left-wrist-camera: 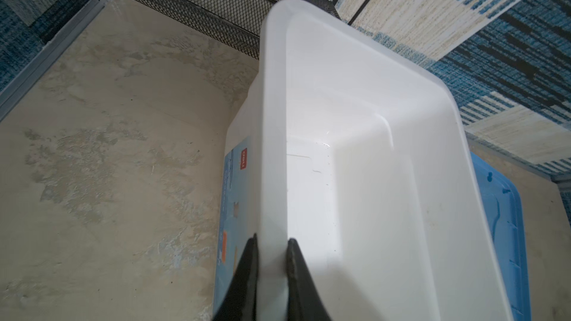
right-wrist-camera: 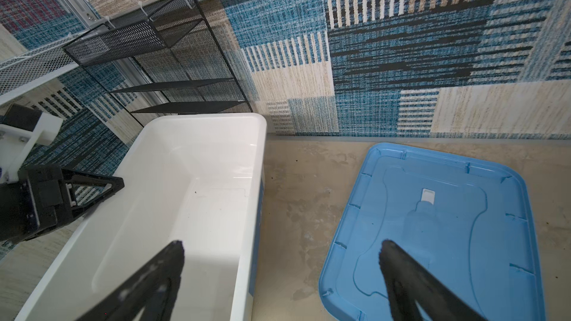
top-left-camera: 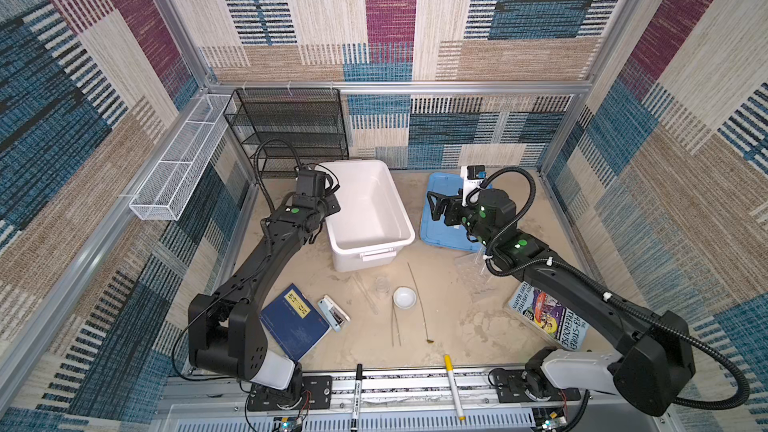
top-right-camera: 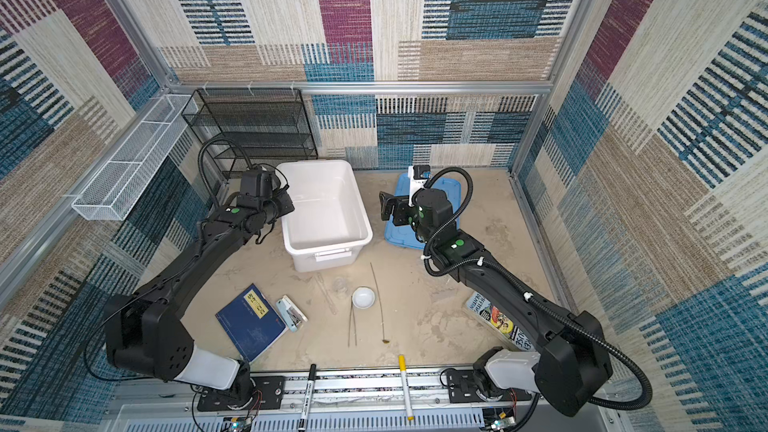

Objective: Organize the chemistry lab equipment
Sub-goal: 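Grip the white bin's rim with the left gripper and pull it toward the robot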

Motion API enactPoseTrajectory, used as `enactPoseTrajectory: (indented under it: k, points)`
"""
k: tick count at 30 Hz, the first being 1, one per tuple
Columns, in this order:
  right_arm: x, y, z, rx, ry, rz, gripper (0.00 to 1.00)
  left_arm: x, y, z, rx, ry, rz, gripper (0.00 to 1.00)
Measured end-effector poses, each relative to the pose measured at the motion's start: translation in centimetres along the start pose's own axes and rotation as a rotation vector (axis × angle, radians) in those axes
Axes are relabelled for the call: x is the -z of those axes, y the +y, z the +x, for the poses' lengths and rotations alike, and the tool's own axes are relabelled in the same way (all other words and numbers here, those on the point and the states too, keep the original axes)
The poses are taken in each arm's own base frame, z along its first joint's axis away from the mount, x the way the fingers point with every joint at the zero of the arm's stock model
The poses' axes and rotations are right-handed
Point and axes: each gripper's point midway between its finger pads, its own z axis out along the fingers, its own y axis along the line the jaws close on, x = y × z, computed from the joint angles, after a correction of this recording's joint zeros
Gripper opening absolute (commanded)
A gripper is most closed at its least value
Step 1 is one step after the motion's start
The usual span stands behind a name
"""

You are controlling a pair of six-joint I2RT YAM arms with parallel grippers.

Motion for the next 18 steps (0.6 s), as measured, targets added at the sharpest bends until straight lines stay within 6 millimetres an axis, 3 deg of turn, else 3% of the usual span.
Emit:
enactPoseTrajectory:
  k: [13,18]
  points:
    - [0.8,1.0,-0.4,-0.005,-0.003,-0.056,0.99,2.3,4.2,1.2,0.135,-0.115,-0.101,0.00]
    - [0.1,3.2,0.8,0.022,0.064,-0.181,1.00,2.3,5.4,0.7,0.144,-0.168,-0.151,0.00]
